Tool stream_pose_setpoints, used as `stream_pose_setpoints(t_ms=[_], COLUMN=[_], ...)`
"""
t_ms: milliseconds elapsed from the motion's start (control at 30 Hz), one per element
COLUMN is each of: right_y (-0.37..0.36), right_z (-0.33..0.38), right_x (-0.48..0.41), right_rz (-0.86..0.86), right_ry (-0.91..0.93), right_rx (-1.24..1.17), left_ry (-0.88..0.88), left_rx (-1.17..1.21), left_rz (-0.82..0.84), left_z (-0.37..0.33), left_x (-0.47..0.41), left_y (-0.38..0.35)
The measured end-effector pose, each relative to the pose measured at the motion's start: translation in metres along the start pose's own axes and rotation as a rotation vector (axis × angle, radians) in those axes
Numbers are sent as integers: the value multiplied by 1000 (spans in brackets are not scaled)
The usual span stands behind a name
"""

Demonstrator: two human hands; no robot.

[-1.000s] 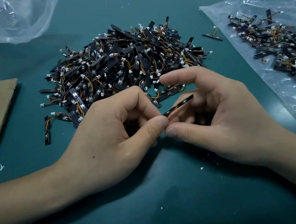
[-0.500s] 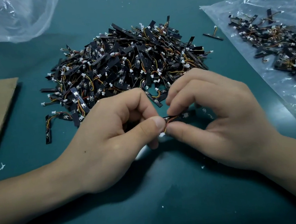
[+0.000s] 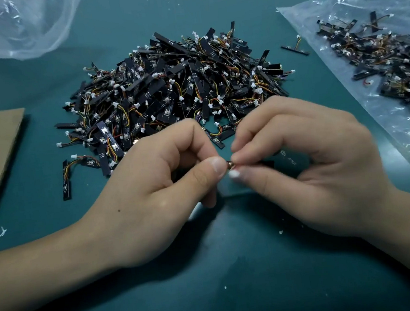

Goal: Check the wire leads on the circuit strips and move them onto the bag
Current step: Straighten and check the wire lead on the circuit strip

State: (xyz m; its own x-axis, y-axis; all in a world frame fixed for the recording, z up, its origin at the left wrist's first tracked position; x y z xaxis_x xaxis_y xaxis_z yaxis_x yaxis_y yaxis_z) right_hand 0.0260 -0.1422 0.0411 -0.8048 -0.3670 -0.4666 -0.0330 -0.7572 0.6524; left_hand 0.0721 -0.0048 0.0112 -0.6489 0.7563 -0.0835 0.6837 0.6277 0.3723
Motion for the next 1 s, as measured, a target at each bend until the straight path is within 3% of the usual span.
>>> stream_pose_setpoints(t_ms=[167,600,900,1000], right_y=[10,12,9,10], right_z=[-16,-25,-36,-32], right_x=[3,5,5,5], right_rz=[-89,-161,-157,-158], right_ry=[-152,-268,-327,-299], right_rx=[-185,-69,-243,-197], left_ry=[-10,-5,-15,-10], left_rx=[-33,-86,-56,-56], left_rz=[-45,-133,-167,-177], left_z=[-3,-4,-2,-1], left_x=[0,1,1,1], left_y=[3,8,11,12])
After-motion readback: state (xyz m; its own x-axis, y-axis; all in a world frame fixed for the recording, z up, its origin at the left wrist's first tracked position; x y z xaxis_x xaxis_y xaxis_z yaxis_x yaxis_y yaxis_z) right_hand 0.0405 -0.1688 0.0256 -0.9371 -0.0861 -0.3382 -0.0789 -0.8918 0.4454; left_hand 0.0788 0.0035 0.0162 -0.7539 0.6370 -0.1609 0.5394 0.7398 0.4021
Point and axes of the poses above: each hand's wrist, its own x-axis away from the middle knuckle, its own y-axis out of the back of the hand, z = x × y, the point moved 8 cm from there along -x, towards the middle knuckle, and after that the axes turned 9 degrees about z, right-handed, at the moved point
